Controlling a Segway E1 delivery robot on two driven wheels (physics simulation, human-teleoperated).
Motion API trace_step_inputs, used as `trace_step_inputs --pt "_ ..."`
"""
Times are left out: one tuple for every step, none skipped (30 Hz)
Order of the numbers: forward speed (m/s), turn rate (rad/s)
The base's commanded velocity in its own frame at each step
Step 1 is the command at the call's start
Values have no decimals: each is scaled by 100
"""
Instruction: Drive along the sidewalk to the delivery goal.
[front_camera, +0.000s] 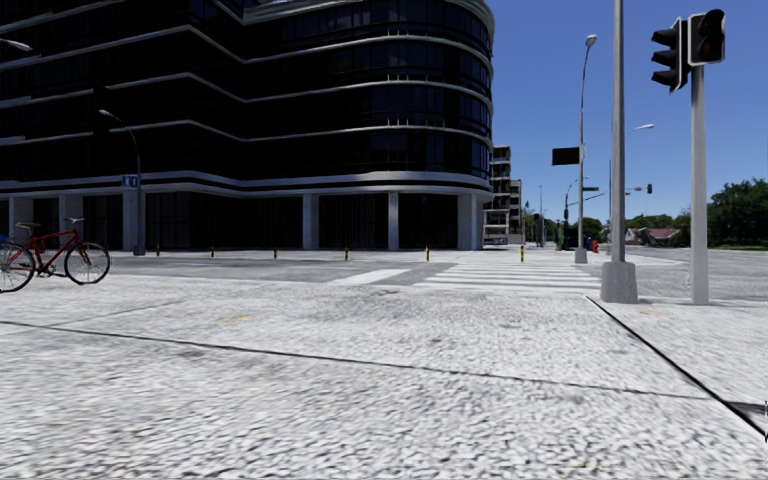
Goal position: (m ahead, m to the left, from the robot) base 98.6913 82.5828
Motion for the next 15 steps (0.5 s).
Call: trace_step_inputs --pt "200 -37" --pt "200 -38" --pt "200 -38" --pt "200 -39" --pt "200 -39" --pt "200 -39" --pt "200 -39" --pt "200 -39" --pt "200 -39" --pt "200 -39" --pt "200 -39" --pt "200 -42" --pt "200 -45" --pt "200 -45" --pt "200 -45"
